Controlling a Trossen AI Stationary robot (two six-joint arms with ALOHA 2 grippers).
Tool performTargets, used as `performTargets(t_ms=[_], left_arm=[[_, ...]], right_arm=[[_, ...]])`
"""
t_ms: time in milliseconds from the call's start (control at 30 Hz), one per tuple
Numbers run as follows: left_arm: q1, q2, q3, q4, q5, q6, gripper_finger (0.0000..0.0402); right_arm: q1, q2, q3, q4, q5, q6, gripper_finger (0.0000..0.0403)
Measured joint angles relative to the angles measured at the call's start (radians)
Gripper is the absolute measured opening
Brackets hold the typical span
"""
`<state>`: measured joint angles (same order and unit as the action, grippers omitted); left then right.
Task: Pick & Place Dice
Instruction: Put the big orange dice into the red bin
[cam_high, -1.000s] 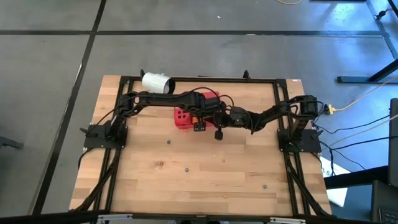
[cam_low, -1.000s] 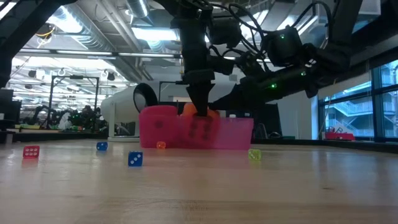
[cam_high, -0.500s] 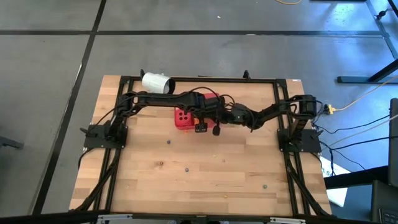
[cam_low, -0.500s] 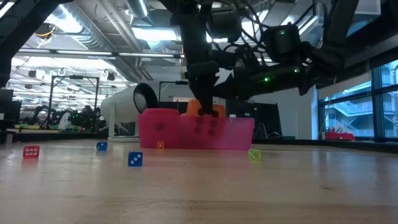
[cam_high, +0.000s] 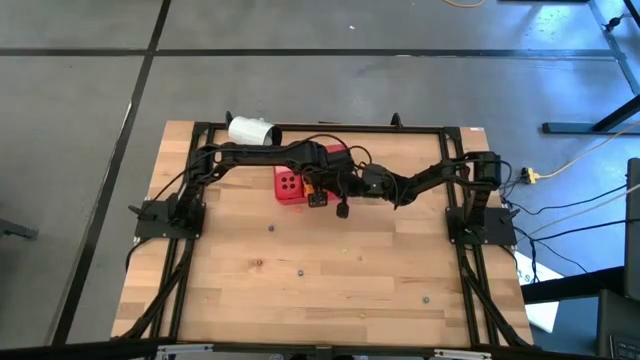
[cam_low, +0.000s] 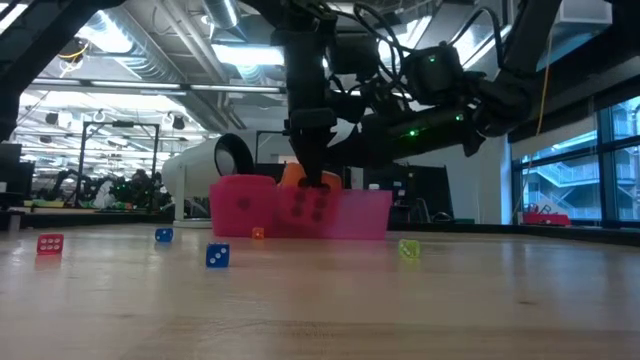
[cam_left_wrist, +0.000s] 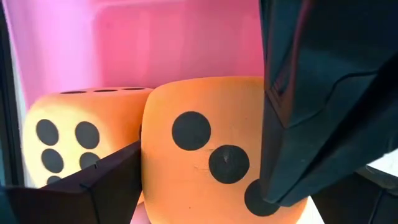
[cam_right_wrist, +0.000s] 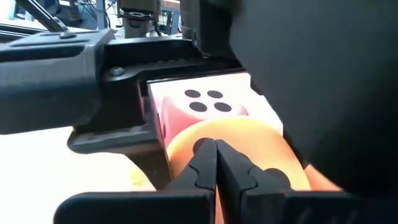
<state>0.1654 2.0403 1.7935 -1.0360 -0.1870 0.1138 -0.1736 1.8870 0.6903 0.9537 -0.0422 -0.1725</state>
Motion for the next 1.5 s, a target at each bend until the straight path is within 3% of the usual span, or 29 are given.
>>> performTargets(t_ms=[267, 600, 1033, 1500], left_arm=[[-0.001, 0.0, 0.002, -0.003, -0.004, -0.001, 0.0377], [-0.002, -0.005, 0.005, 0.025, -0.001, -0.029, 0.0377], [-0.001, -0.002, 0.005, 0.009, 0.005, -0.086, 0.0377], [0.007, -0.001, 0.002, 0.011, 0.089, -0.084, 0.0377]], right_arm=[[0.005, -0.016, -0.002, -0.007, -0.002, -0.006, 0.0], [0.022, -0.17, -0.008, -0.136, -0.001, -0.029, 0.0], [0.022, -0.175, -0.008, -0.139, 0.0, -0.03, 0.0], [0.057, -0.178, -0.007, -0.132, 0.151, -0.099, 0.0]])
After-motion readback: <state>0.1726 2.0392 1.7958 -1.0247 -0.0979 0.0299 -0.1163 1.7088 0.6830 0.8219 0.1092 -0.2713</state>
